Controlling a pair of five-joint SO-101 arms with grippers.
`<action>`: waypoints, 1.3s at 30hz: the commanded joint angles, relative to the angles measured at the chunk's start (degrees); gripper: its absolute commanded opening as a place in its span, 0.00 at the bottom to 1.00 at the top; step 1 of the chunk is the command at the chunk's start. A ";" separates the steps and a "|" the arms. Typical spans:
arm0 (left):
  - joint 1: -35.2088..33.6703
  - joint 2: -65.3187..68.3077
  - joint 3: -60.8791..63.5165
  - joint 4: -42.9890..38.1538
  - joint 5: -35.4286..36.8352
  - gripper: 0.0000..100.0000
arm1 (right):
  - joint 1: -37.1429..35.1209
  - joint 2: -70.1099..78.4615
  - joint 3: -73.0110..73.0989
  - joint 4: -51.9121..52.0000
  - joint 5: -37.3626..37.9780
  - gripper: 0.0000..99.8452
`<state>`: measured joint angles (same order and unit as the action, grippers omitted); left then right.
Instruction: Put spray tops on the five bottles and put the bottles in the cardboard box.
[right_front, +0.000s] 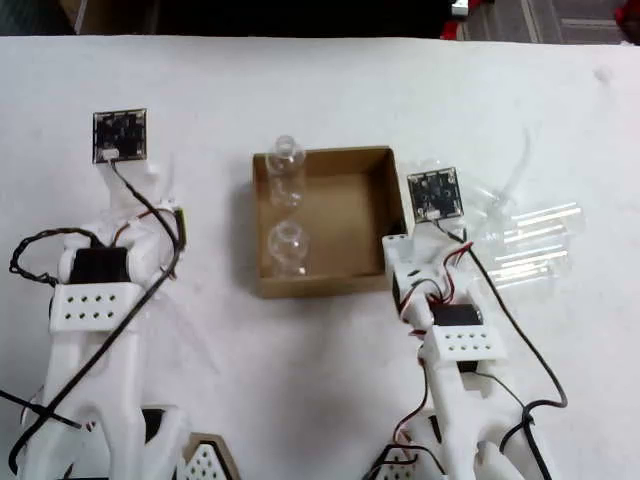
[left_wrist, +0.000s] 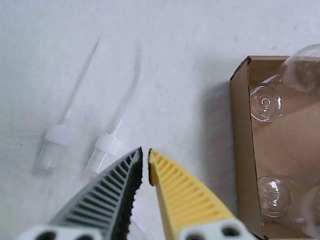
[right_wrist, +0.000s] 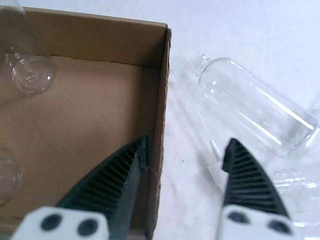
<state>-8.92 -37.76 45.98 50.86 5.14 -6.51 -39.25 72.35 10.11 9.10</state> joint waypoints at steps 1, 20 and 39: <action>0.22 -1.80 -0.44 0.18 0.88 0.02 | 1.27 -1.63 -0.62 -1.27 0.53 0.09; -5.05 -1.36 -0.35 -0.88 0.53 0.05 | 1.27 -1.63 -0.53 -1.27 0.18 0.24; -0.04 -1.71 7.12 -9.85 -4.48 0.09 | 1.27 -1.63 -0.53 -1.19 0.62 0.17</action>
<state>-7.60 -37.76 52.57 45.41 1.45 -5.98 -39.25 72.35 10.11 9.27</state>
